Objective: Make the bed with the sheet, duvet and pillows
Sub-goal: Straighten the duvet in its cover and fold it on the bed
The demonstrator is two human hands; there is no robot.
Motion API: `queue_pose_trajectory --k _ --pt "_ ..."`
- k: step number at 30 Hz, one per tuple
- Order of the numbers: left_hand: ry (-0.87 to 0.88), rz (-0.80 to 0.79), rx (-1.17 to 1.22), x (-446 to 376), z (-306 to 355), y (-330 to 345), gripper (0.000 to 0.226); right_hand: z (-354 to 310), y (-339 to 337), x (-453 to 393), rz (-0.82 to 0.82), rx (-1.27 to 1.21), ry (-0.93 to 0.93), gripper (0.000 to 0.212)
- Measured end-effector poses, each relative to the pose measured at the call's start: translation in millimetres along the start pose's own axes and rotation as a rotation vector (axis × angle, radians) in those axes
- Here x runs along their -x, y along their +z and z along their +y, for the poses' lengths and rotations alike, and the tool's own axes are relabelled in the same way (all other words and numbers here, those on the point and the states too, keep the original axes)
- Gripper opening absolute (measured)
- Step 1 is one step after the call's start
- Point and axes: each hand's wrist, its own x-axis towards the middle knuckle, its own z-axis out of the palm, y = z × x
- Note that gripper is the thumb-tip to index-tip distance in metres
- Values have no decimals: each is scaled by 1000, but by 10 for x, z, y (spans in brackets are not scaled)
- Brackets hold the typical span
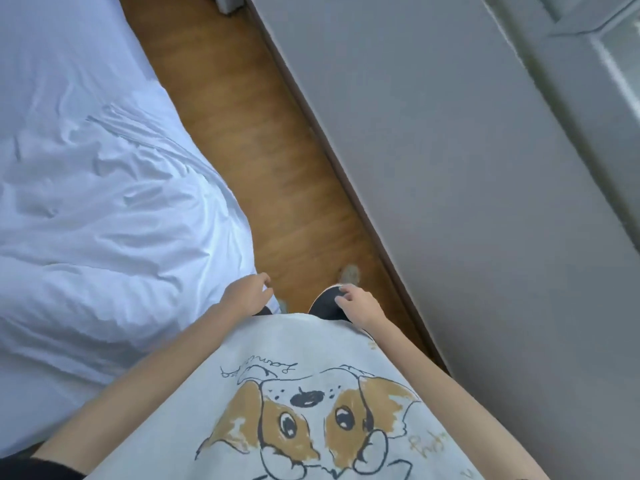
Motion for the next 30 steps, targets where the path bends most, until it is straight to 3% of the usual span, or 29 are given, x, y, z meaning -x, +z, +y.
queue_pose_trajectory --k 7,10,14,21,30 --pt "-370 94 174 -208 364 59 37 -344 -977 -1042 -210 358 -222 43" --pt "-468 83 158 -141 641 190 32 -515 -1277 -1340 -265 535 -331 42" --pt "-574 125 354 -136 1011 292 32 -785 -1508 -1541 -330 707 -405 41" --pt "-777 158 646 -85 1029 510 33 -1451 -1323 -1664 -433 994 -485 42" --pt "-965 348 919 129 107 572 28 -2631 -479 -1440 -442 1256 -664 40"
